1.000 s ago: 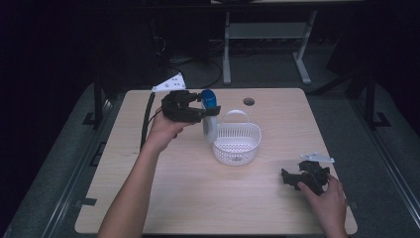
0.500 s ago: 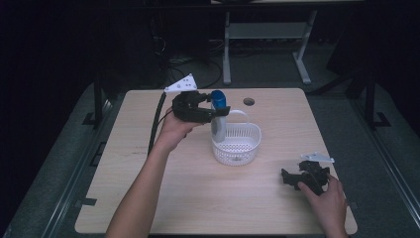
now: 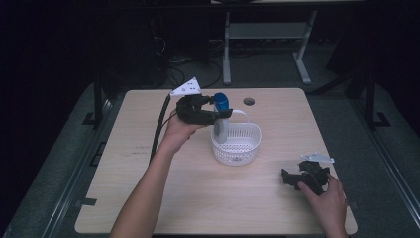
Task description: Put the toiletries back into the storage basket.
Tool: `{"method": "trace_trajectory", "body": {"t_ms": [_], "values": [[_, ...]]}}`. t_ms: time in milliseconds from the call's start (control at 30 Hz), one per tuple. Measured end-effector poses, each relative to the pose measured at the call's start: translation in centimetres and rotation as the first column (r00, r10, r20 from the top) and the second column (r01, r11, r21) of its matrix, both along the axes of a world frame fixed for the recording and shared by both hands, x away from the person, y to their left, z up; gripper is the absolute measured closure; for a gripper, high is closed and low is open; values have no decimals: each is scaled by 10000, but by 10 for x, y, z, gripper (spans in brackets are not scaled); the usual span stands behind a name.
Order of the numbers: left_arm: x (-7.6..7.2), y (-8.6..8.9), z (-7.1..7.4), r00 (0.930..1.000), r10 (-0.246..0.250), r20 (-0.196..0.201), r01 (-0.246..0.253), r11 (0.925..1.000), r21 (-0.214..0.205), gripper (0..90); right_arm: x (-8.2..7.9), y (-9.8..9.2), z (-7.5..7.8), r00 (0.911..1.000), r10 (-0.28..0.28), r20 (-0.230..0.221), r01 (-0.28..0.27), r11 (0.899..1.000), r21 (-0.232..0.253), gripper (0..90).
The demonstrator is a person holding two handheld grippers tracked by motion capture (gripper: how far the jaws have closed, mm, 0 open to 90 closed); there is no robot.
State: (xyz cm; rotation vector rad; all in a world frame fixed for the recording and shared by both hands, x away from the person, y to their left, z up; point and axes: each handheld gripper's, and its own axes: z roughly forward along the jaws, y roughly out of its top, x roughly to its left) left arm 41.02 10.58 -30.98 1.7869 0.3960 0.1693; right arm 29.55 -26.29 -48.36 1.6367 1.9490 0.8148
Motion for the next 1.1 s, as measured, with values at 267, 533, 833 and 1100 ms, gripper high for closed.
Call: {"method": "trace_trajectory", "body": {"t_ms": [267,533,833,1100], "values": [[2,-1,-12,10000,15,-20,-15,10000,-22,376,0,0,0,10000,-11,-6,11,10000,8,0],[4,-3,-23,10000,34,-54,-33,9999,140,375,0,0,0,10000,-7,-5,7,10000,-11,0],[5,-3,-37,9998,61,-174,-58,9998,183,375,0,0,0,10000,-9,-6,9,10000,0,0],[5,-4,-50,9996,116,-266,-110,9996,244,375,0,0,0,10000,-8,-6,8,10000,6,0]]}}
